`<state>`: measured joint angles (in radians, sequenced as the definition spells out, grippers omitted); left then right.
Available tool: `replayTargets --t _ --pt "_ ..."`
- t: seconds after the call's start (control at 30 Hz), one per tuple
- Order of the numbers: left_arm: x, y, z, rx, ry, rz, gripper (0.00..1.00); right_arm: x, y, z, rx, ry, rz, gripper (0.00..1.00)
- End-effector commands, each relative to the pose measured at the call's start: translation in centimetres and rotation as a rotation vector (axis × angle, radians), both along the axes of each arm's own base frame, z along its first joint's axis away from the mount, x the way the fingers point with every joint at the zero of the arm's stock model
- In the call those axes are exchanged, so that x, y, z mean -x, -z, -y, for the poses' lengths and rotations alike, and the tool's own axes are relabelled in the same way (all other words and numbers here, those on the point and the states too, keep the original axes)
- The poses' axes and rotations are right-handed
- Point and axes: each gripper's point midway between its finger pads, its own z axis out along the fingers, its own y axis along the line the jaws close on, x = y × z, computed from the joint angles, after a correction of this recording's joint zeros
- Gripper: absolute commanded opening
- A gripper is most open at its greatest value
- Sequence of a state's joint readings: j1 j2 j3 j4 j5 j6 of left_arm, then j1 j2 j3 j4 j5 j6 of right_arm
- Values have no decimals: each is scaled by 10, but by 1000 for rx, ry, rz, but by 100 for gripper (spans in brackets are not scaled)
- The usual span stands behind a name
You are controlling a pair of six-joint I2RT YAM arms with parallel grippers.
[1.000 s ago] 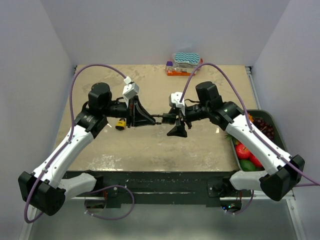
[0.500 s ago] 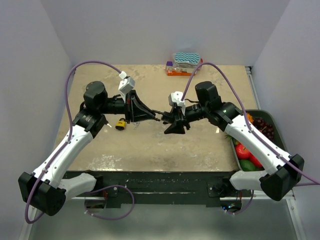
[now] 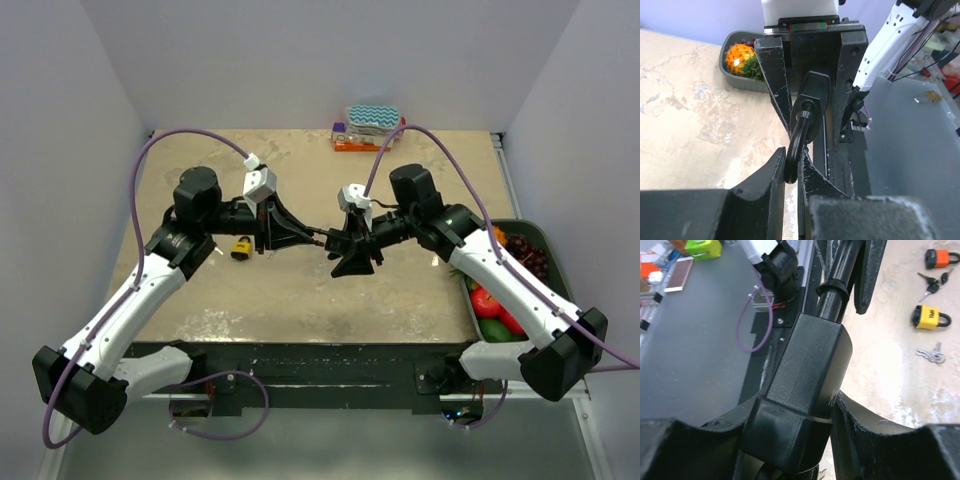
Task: Lock with the key
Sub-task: Lock the lock.
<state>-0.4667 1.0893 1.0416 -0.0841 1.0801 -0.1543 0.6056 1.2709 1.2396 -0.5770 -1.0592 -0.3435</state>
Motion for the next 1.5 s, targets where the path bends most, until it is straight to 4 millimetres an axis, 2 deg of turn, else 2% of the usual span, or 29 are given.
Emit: replayTargets --t 0.0,0.07,0.3,0.57,0.73,0.97,1.1,1.2,1.47 --pt "23 3 10 -13 106 71 0 -8 -37 -12 -95 -17 44 0" --pt "25 3 13 -10 122 77 0 -6 -37 -14 -94 -27 27 0" --pt "49 0 27 9 218 38 0 -12 -38 -19 -110 -21 28 0" --pt "64 -3 32 25 271 -10 0 -18 -31 -25 -107 -22 52 0" --pt "68 -4 30 20 281 -12 0 -34 -22 -25 -76 24 134 0" --pt "70 -5 29 21 286 -33 0 -39 -19 -27 -58 4 166 0" --pt "69 -10 32 50 286 -27 0 -34 -24 -35 -75 -34 162 0" --pt "71 -6 37 54 302 -29 0 -30 -25 -43 -90 -61 162 0" --pt "96 4 53 79 379 -65 0 -27 -32 -66 -143 -115 189 0"
